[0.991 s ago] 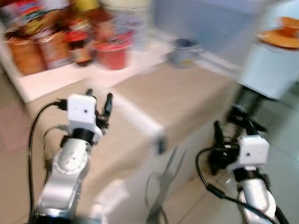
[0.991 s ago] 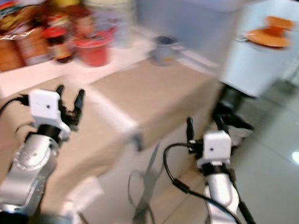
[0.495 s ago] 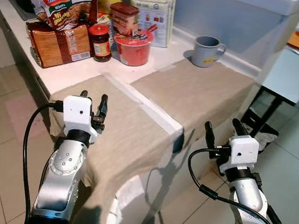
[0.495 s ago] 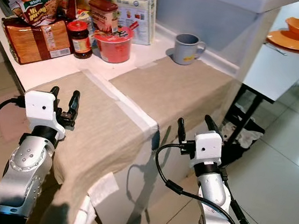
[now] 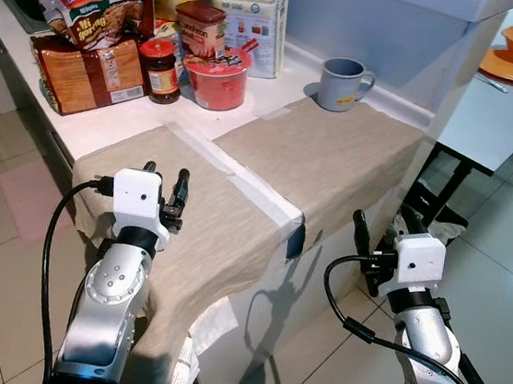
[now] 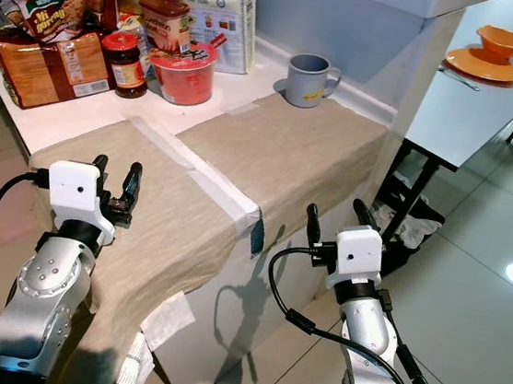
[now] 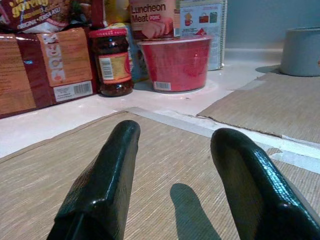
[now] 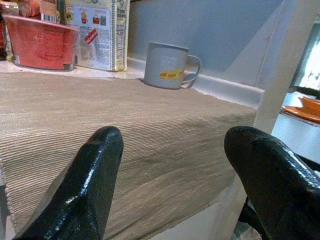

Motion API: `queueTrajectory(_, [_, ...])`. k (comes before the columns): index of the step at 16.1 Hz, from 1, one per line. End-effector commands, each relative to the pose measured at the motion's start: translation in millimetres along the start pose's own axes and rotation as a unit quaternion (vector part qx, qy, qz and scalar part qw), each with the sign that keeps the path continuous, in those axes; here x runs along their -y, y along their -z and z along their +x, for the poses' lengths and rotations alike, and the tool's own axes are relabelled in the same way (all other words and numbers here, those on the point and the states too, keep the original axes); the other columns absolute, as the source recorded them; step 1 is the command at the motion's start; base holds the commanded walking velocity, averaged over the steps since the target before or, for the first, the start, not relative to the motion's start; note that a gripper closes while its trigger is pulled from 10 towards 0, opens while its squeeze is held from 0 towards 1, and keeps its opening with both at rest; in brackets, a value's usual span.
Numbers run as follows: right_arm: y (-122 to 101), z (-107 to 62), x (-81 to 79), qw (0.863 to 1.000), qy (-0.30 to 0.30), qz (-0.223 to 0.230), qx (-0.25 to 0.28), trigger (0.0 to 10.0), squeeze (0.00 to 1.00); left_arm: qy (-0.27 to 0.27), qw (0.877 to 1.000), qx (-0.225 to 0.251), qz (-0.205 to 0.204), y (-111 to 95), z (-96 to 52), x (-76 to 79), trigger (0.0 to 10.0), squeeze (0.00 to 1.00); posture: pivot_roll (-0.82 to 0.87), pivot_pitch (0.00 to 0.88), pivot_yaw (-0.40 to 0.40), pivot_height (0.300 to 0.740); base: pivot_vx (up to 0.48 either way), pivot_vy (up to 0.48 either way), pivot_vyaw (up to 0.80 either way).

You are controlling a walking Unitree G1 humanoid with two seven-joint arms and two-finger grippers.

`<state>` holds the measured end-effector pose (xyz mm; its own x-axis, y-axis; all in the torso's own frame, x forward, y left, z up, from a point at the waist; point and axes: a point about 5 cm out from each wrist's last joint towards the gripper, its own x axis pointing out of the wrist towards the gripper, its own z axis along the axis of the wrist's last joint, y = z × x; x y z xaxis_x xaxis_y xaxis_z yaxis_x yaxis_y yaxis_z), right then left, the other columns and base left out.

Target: Setting the table

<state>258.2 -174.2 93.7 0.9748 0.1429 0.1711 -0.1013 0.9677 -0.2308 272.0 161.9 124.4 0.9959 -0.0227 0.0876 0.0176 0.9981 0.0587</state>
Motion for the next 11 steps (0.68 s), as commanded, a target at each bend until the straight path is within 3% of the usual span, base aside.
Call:
queueTrajectory(1, [3.1, 0.8, -1.0, 1.000, -0.006, -0.002, -0.010, 10.0, 0.00, -0.007, 1.000, 0.007, -0.002, -4.3, -1.6, -2.5, 10.0, 0.00, -0.11, 0.000, 0.068, 0.740, 0.000, -0.382, 0.00])
queueTrajectory(11, [4.4, 1.8, -5.8, 1.000, -0.015, 0.002, -0.012, 10.0, 0.00, -0.011, 1.000, 0.002, 0.022, -4.0, -0.3, -4.7, 10.0, 0.00, -0.10, 0.000, 0.067, 0.740, 0.000, -0.475, 0.00])
